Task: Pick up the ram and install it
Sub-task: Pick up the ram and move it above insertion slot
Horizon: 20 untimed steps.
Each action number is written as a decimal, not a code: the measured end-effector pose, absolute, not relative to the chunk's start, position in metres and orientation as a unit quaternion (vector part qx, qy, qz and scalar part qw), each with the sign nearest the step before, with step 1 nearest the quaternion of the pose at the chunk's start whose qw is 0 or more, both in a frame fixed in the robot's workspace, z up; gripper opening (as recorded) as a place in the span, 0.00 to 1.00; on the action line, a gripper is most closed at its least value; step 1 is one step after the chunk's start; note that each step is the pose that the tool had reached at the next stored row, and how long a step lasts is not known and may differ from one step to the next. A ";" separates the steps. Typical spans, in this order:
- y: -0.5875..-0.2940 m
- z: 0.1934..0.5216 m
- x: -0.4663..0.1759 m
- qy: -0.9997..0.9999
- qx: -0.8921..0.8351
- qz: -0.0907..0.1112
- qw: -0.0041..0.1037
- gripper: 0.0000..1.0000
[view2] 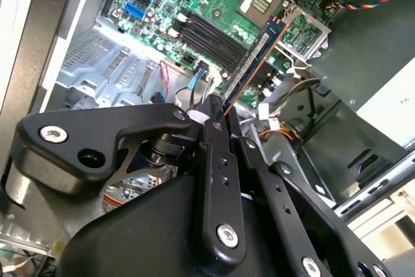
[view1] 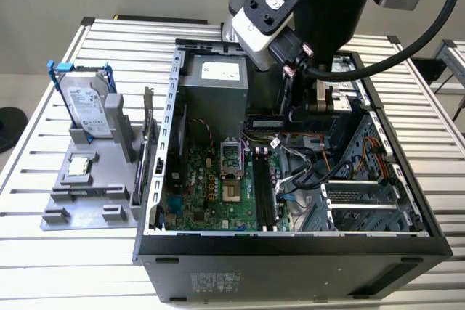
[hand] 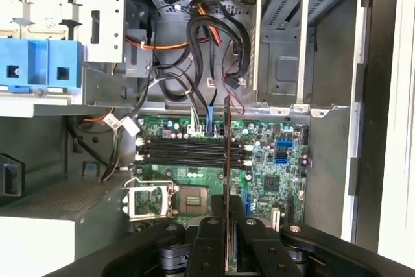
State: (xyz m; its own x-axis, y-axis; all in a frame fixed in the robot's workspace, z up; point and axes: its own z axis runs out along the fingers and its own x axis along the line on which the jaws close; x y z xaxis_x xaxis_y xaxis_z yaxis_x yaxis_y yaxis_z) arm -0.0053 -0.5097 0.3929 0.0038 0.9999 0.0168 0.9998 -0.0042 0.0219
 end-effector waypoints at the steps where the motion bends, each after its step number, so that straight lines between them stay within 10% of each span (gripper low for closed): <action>1: -0.510 0.393 -0.005 0.702 0.712 0.014 0.002 0.00; 20: -0.504 0.393 -0.004 0.697 0.717 0.014 0.002 0.00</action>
